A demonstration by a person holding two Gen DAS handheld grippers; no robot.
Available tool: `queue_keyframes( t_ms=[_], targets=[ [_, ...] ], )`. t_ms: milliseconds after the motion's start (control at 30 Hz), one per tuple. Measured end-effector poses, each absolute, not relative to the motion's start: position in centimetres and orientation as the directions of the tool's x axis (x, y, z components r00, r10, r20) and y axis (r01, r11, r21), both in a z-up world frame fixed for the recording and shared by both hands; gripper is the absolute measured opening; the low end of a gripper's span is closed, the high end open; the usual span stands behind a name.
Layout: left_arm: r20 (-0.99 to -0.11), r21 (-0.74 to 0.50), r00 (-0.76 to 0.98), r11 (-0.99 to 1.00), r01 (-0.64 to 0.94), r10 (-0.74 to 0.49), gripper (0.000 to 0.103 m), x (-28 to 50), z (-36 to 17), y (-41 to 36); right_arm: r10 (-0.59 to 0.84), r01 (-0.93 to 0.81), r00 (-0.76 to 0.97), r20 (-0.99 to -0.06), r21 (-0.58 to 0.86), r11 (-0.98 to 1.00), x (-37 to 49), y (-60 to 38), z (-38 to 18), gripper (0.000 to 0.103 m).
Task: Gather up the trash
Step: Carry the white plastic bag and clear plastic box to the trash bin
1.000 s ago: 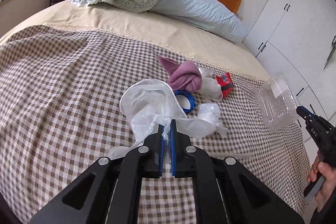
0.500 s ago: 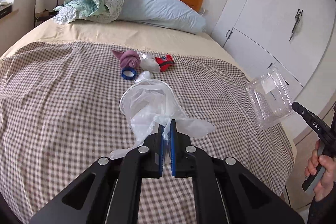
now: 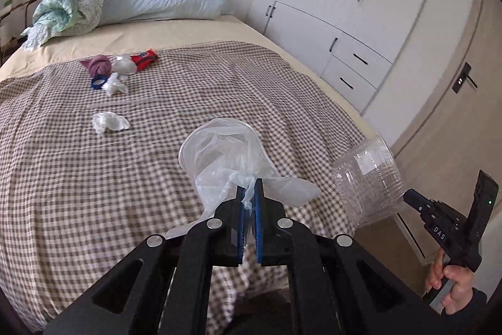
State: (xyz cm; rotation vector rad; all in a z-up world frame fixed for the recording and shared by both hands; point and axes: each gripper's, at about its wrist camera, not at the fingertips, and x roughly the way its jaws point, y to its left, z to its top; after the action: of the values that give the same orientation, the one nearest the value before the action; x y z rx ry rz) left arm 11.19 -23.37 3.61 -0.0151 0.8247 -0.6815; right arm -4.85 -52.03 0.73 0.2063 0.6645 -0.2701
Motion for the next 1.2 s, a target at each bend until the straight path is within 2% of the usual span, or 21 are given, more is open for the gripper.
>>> queue_keyframes(
  t_ms=[200,333,433,633,867,1033,1200],
  targets=[
    [-0.720,-0.210,0.397,0.724,0.656,-0.569,0.002,7.3,2.4,-30.7,-0.214,0.379,0.705,-0.676,0.104,0.919,-13.9,-53.8,-3.1,0.008],
    [-0.750,-0.195,0.338,0.679,0.708,-0.568,0.002,5.3,0.9,-35.0,-0.154,0.393,0.672,-0.725,0.173,0.903,-17.3,-54.8,-7.1,0.008],
    [-0.783,-0.180,0.284,0.638,0.748,-0.553,0.002,3.9,-0.8,-38.0,-0.133,0.399,0.631,-0.764,0.173,0.900,-18.3,-54.7,-10.6,0.008],
    [-0.851,-0.159,0.174,0.559,0.814,-0.495,0.002,1.9,-5.8,-43.0,-0.159,0.433,0.560,-0.813,0.123,0.893,-17.3,-55.1,-17.0,0.009],
    [-0.906,-0.173,0.067,0.510,0.843,-0.417,0.002,0.3,-11.3,-47.0,-0.140,0.323,0.461,-0.876,0.019,0.946,-12.1,-55.9,-23.6,0.009],
    [-0.929,-0.094,0.097,0.481,0.872,-0.357,0.002,-0.5,-12.9,-49.2,-0.143,0.245,0.408,-0.902,-0.043,0.968,-9.9,-57.4,-26.6,0.009],
    [-0.954,-0.066,0.074,0.445,0.893,-0.290,0.002,-1.0,-15.4,-50.8,-0.099,0.210,0.314,-0.944,-0.033,0.977,-9.4,-59.1,-30.6,0.009]
  ],
)
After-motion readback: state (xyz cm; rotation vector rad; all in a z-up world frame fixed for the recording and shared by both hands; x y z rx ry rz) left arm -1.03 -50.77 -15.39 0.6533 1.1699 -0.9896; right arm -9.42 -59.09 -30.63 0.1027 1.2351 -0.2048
